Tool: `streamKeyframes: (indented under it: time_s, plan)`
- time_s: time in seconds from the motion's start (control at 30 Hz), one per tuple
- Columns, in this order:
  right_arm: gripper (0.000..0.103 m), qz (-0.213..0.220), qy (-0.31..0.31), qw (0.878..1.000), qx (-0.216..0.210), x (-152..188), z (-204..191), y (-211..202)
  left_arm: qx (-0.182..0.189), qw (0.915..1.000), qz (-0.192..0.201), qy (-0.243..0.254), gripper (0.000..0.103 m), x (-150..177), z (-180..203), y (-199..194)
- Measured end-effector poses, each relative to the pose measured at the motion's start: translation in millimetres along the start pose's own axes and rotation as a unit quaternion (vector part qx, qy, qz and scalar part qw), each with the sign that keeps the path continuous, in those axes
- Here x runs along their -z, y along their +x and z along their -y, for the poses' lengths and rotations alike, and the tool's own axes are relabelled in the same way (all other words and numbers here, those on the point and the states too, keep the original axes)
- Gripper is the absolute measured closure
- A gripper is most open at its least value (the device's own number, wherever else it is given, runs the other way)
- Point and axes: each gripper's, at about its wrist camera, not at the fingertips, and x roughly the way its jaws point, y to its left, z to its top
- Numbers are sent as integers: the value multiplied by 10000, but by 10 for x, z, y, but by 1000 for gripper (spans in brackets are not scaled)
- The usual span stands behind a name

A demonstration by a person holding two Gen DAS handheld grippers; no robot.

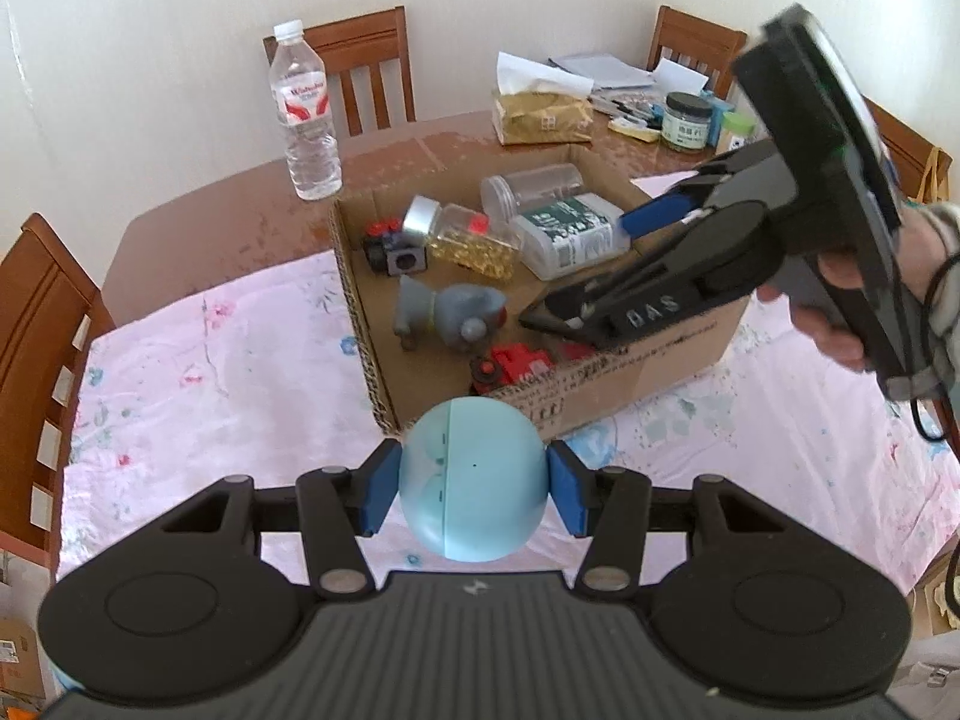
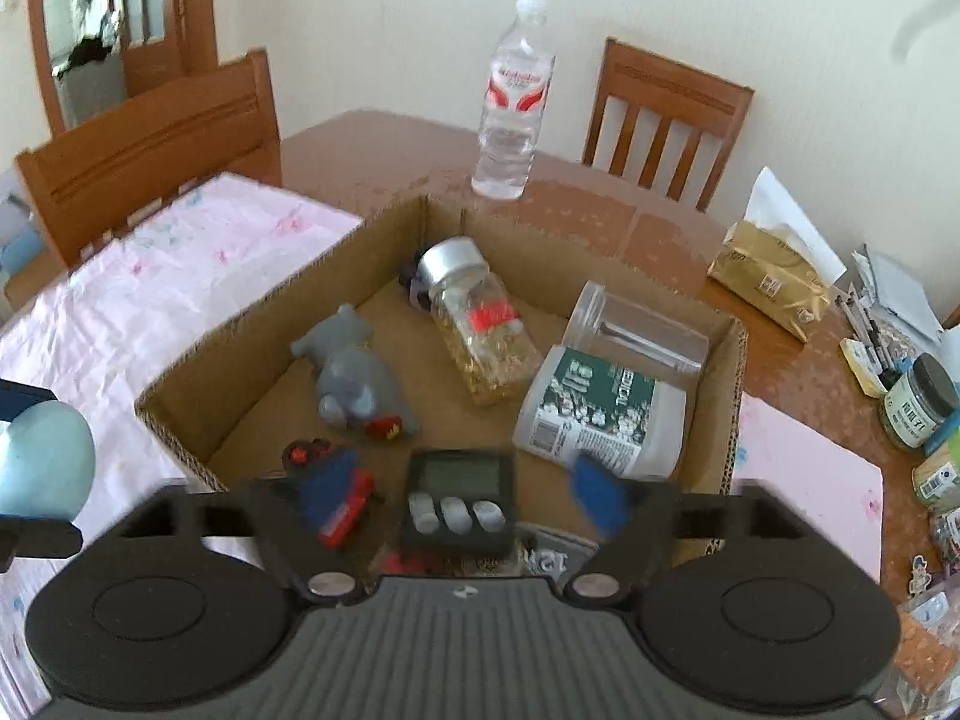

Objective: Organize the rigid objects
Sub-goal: 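Drop the black timer into the box with right gripper while left gripper releases the blue egg inside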

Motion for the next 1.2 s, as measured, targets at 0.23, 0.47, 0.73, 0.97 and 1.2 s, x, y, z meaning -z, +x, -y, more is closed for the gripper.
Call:
streamKeyframes:
  time_s: [0.23, 0.47, 0.73, 0.97, 1.2]
  plan:
    - [0, -135, 347, 9991, 178, 103, 8, -259, -27, 9998, 132, 119, 51, -232, -59, 69]
    - [0, -277, 925, 9945, 400, 268, 78, -482, 69, 9988, 340, 353, 51, -655, -25, 300]
    - [0, -317, 1265, 9900, 529, 380, 190, -610, 20, 9989, 103, 465, 51, -1017, -57, 948]
    - [0, -372, 1364, 9883, 566, 381, 234, -626, -115, 9995, -56, 298, 48, -1006, -158, 1232]
    - [0, -361, 1317, 9892, 540, 362, 222, -647, -359, 9977, 550, 152, 6, -969, -179, 967]
